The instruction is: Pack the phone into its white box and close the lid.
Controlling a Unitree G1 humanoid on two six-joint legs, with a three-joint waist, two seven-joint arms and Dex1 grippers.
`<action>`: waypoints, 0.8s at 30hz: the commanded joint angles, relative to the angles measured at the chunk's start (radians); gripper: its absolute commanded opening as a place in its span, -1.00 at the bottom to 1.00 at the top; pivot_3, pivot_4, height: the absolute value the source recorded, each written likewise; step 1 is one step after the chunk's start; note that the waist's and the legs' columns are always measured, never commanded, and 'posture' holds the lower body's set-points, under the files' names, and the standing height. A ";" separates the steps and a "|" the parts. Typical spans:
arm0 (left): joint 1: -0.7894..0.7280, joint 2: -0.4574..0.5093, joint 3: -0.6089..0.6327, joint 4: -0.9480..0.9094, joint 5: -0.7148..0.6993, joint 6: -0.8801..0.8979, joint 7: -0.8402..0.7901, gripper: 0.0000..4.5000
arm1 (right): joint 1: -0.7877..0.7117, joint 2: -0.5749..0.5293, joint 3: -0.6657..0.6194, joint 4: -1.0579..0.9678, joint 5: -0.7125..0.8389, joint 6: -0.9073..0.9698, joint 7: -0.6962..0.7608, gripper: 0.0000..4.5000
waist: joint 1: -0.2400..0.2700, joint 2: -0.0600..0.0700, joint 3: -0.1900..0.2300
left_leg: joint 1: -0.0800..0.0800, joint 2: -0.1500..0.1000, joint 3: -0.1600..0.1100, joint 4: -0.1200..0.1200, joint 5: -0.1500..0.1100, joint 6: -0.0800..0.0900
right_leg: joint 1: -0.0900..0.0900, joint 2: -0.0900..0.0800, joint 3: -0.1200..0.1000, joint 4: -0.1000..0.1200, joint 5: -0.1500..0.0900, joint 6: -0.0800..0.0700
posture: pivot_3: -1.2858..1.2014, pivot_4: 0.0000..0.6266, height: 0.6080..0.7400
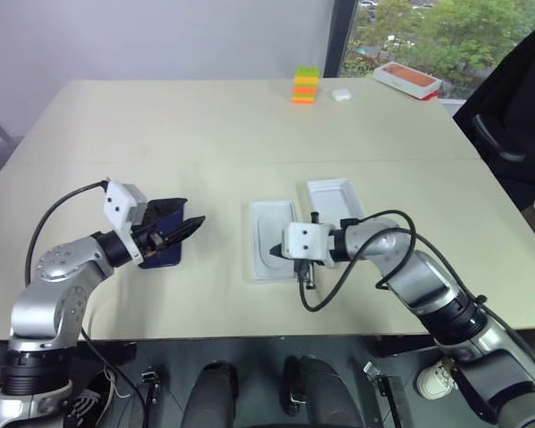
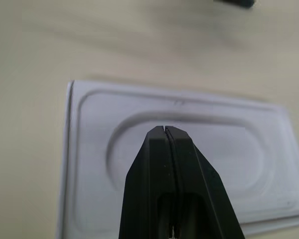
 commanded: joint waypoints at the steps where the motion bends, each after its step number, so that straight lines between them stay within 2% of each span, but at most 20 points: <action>1: -0.020 0.004 0.013 -0.011 -0.007 -0.015 0.005 0.33 | -0.025 0.039 -0.033 0.015 -0.002 -0.015 -0.050 -0.99 | 0.000 0.000 0.000 | 0.000 0.000 0.000 0.000 0.000 0.000 | 0.000 0.000 0.000 0.000 0.000 -0.001 | 0.03 -0.52 1.00; 6: -0.020 0.003 0.014 -0.014 -0.010 -0.014 0.011 0.33 | 0.006 0.061 -0.012 0.055 -0.026 -0.039 -0.081 -0.99 | 0.001 0.000 0.000 | 0.000 0.000 0.000 0.000 0.000 0.000 | 0.000 0.000 0.000 0.000 0.002 -0.003 | 0.03 -0.52 1.00; 14: -0.018 0.006 0.014 -0.015 -0.011 -0.017 0.010 0.33 | 0.031 0.059 0.065 0.171 -0.149 -0.149 -0.124 -0.99 | -0.003 0.000 0.000 | 0.000 0.000 0.000 0.000 0.000 0.000 | 0.000 0.000 0.000 0.000 0.002 -0.003 | 0.03 -0.52 1.00; 24: -0.031 0.007 0.012 -0.010 -0.016 -0.010 0.008 0.33 | 0.028 0.098 -0.040 0.142 -0.055 -0.069 -0.104 -0.99 | -0.004 0.000 0.000 | 0.000 0.000 0.000 0.000 0.000 0.000 | 0.000 0.000 0.000 0.000 0.002 -0.003 | 0.03 -0.52 1.00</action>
